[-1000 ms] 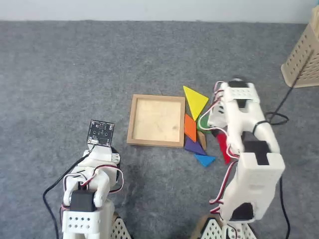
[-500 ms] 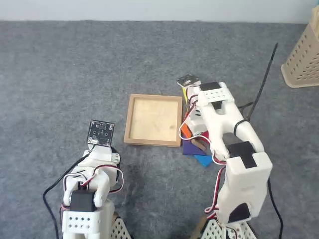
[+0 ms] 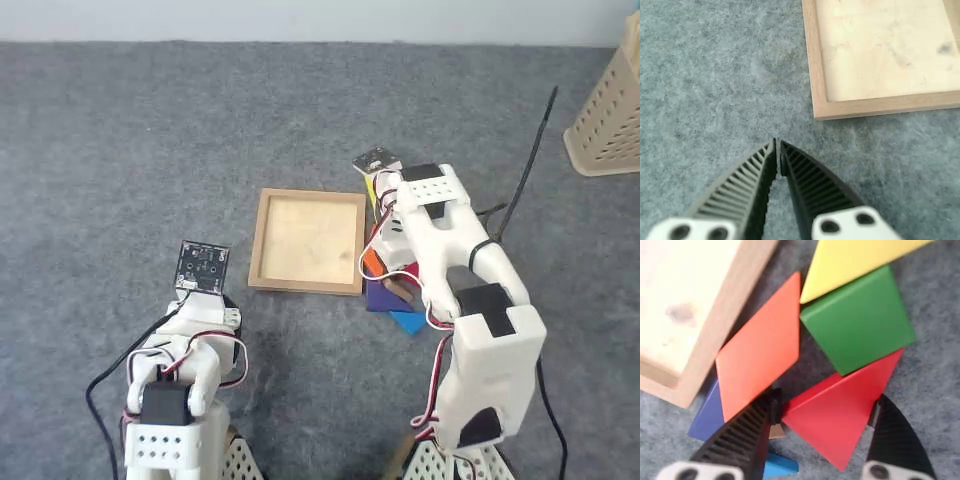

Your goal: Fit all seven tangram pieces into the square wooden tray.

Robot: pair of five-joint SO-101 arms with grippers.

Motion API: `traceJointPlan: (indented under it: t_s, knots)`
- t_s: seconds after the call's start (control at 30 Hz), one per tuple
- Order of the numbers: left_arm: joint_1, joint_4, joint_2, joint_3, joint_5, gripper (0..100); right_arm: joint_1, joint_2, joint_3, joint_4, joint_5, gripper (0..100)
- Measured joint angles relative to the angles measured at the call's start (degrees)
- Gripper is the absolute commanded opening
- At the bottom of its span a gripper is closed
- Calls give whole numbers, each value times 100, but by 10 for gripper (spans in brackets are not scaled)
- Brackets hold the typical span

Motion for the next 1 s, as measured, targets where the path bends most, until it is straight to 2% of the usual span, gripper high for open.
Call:
traceJointPlan:
  t_s: [0.17,0.5,1.0]
  knots:
    - [0,0,0,0,0,11,132,-229,229,-369,0,213]
    - [0,0,0,0,0,11,149,-1618,2338,-2207,9,210]
    - [0,0,0,0,0,11,571,-2910,3481,-2629,-62,208]
